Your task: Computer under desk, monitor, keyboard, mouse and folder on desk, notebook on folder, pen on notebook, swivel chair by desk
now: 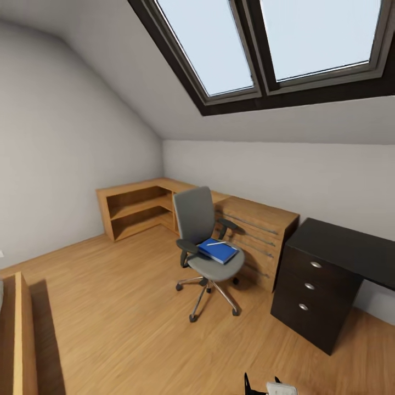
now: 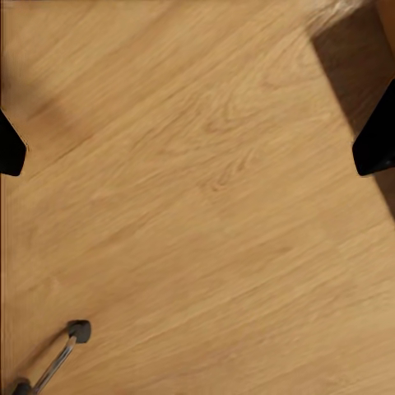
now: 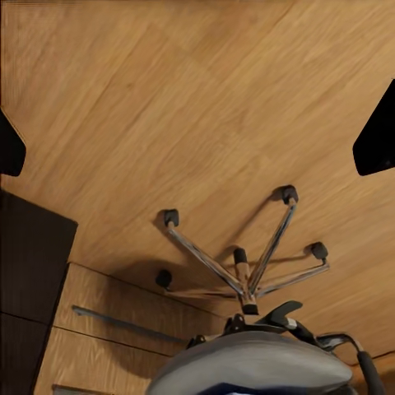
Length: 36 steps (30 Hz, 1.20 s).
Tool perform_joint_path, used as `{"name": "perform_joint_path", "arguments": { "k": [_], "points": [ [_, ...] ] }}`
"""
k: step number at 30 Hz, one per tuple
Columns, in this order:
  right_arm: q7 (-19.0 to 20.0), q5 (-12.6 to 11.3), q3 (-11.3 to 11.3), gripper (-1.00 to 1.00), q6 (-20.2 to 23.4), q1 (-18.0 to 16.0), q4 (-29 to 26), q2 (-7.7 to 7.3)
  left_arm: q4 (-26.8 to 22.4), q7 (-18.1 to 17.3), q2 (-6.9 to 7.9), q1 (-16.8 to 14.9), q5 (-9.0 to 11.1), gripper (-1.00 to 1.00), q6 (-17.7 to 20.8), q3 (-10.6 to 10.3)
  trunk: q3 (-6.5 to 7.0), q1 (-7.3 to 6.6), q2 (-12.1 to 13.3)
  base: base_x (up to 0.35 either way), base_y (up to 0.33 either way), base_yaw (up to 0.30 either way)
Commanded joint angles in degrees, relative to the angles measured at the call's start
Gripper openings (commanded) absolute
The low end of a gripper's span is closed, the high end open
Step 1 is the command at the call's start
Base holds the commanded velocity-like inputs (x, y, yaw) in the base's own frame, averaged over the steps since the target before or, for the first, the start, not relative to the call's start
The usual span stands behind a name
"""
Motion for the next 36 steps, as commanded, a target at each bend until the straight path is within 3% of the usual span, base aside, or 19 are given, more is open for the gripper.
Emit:
{"name": "perform_joint_path", "arguments": {
  "k": [1,11,29,36],
  "points": [
    [-0.01,-0.25,0.07,1.00,-0.19,-0.07,0.09,0.03,0.01,0.34,0.02,-0.03,0.40,1.00,-0.18,-0.50,0.12,-0.23,0.38,0.000,0.000,-0.280],
    [0.01,-0.25,0.09,1.00,-0.13,-0.07,0.09,0.04,0.01,0.34,0.02,-0.03,0.41,1.00,-0.18,-0.50,1.91,-2.42,4.39,0.000,0.000,-0.289],
    [0.11,-0.18,0.17,1.00,-0.09,-0.07,0.09,0.47,1.99,0.34,0.10,-0.03,0.40,1.00,-0.21,-0.50,1.91,-2.42,4.39,-0.001,0.000,-0.294],
    [0.12,-0.16,0.18,1.00,-0.14,-0.07,0.15,0.77,2.03,0.34,0.11,-0.03,0.41,1.00,-0.27,-0.50,1.91,-2.42,4.39,-0.200,0.085,-0.296]
  ]
}}
